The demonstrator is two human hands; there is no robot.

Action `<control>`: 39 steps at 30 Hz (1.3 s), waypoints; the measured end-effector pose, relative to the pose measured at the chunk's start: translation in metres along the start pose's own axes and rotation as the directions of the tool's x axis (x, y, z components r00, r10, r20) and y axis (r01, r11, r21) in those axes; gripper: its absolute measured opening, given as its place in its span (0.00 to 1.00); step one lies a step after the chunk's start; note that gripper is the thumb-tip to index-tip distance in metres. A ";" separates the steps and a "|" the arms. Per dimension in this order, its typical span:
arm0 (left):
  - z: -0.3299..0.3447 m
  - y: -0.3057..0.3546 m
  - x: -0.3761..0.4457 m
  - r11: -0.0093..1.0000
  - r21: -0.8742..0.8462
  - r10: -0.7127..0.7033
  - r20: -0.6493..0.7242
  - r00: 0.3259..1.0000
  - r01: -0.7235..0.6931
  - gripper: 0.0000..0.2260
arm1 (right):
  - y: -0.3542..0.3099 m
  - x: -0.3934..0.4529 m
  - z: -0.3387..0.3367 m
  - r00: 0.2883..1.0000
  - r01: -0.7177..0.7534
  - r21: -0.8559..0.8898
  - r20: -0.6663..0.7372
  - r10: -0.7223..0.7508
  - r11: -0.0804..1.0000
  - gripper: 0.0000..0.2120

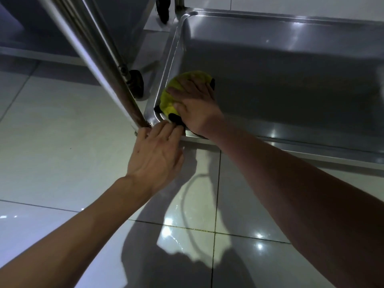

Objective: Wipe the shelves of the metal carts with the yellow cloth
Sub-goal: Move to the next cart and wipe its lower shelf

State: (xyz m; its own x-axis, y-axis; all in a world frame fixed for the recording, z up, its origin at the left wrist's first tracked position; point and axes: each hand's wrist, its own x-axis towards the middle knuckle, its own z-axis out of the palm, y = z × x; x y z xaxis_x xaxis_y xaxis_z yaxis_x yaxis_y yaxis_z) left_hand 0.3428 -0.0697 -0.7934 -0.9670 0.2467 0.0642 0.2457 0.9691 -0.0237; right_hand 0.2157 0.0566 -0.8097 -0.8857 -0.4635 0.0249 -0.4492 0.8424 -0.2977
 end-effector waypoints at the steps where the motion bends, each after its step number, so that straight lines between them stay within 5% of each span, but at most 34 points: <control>1: 0.001 -0.002 -0.002 1.000 -0.004 0.010 -0.005 1.000 -0.010 0.20 | -0.003 0.004 -0.001 1.000 0.008 0.021 0.018 -0.009 1.000 0.22; 6: 0.001 0.000 -0.008 0.999 0.025 0.023 0.035 0.999 -0.024 0.26 | 0.005 -0.005 -0.005 0.999 0.040 0.035 0.005 -0.041 0.999 0.23; 12: -0.005 0.012 0.005 0.999 -0.040 -0.032 -0.007 0.999 0.031 0.17 | 0.021 -0.029 -0.011 0.998 -0.011 0.043 -0.067 0.014 0.999 0.22; 25: 0.008 0.145 0.055 0.976 -0.177 0.119 -0.040 0.992 -0.124 0.17 | 0.169 -0.156 -0.063 0.927 -0.339 0.028 -0.158 0.339 0.940 0.22; 39: 0.015 0.184 0.101 0.977 -0.210 0.027 -0.083 0.996 -0.044 0.17 | 0.252 -0.201 -0.094 0.834 -0.495 0.035 -0.260 0.486 0.868 0.22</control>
State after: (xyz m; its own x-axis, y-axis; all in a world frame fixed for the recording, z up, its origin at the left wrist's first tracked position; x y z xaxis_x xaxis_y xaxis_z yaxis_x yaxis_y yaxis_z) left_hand 0.2897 0.1334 -0.8061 -0.9509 0.2726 0.1464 0.2969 0.9372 0.1832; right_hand 0.2695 0.3876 -0.8003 -0.9878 0.0944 0.1237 0.0528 0.9511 -0.3042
